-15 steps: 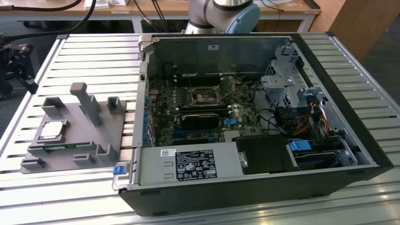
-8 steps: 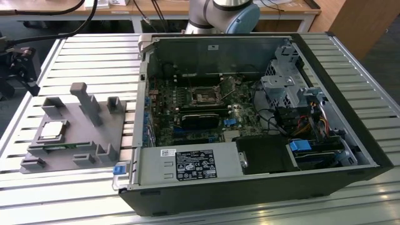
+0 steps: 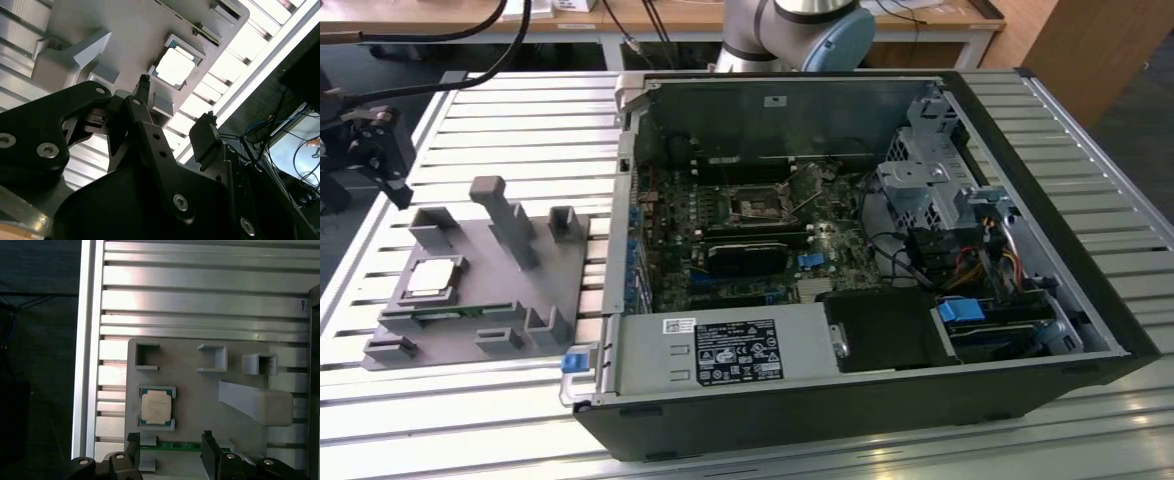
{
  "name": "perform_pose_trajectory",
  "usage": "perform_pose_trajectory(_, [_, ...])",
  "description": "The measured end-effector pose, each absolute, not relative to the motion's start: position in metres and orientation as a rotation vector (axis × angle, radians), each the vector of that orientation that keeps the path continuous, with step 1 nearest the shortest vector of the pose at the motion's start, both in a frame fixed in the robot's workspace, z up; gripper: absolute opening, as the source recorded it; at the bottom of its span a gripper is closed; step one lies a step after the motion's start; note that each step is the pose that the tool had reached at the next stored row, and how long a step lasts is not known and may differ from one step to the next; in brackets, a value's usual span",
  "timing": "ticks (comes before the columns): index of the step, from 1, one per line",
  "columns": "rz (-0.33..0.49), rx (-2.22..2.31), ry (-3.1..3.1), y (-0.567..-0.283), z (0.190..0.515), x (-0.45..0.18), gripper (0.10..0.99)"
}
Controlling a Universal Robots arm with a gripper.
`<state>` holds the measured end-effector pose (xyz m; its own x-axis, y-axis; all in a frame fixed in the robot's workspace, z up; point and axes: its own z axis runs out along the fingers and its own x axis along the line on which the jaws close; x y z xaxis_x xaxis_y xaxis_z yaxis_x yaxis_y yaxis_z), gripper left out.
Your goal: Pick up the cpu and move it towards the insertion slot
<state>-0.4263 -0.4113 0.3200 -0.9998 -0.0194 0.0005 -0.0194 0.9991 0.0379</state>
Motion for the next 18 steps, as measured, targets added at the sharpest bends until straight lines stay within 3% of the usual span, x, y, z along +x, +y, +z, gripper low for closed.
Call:
perform_pose_trajectory(1, [-0.06, 0.03, -3.14, -0.4113, 0.3193, -0.4263, 0.604])
perform_pose_trajectory(18, [-0.06, 0.03, -3.14, -0.412, 0.3094, -0.4263, 0.604])
